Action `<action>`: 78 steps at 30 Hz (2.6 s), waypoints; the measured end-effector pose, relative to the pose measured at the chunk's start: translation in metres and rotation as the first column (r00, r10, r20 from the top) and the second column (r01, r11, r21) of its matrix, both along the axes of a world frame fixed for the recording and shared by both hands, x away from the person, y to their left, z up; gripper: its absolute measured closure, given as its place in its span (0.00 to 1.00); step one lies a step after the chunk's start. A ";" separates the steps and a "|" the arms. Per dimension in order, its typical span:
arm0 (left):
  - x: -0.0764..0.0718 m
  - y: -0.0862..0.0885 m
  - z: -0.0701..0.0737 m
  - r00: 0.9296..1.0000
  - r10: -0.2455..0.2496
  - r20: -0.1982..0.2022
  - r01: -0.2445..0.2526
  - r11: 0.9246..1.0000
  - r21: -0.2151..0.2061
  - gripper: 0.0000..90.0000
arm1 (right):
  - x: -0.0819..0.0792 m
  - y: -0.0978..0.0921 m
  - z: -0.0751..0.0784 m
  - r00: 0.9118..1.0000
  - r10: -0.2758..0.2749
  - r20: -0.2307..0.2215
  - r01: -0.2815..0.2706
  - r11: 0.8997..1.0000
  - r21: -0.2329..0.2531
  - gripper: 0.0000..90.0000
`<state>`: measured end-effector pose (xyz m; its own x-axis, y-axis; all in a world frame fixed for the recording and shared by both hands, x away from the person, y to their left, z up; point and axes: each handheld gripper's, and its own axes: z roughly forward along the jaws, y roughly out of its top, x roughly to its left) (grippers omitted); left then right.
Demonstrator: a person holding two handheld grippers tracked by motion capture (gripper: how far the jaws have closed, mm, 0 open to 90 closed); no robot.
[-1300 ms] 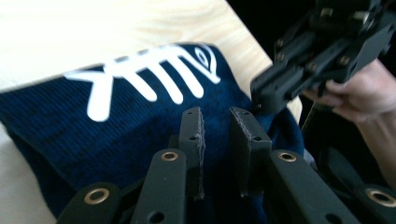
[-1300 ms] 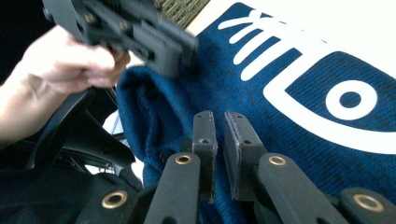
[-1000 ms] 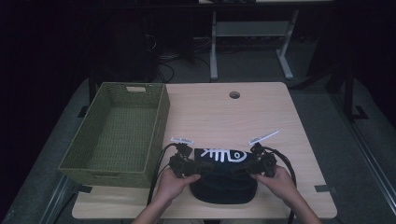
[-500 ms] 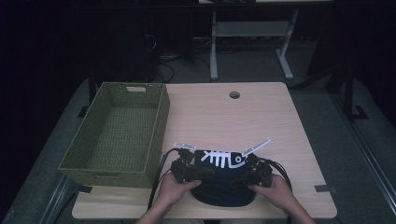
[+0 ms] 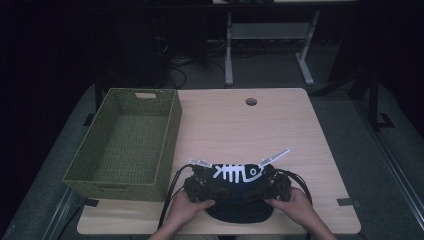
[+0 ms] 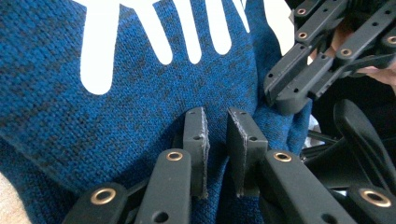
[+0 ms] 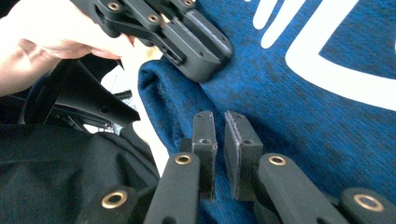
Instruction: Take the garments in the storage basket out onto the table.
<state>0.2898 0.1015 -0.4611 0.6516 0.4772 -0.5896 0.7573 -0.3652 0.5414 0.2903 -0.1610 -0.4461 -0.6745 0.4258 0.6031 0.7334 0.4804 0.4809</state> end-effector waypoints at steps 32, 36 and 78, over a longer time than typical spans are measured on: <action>-0.010 -0.008 -0.003 0.999 -0.025 0.041 0.024 0.999 0.023 0.87 | 0.036 0.019 0.014 0.990 -0.097 0.103 0.098 0.995 -0.012 0.89; -0.010 -0.008 -0.004 0.998 -0.028 0.052 0.026 0.999 0.032 0.87 | 0.043 0.024 0.002 0.991 -0.112 0.079 0.116 0.992 -0.048 0.90; -0.013 -0.008 -0.005 0.999 -0.019 0.049 0.018 1.000 0.022 0.87 | 0.062 0.005 0.007 0.976 -0.211 0.054 0.209 0.977 0.045 0.90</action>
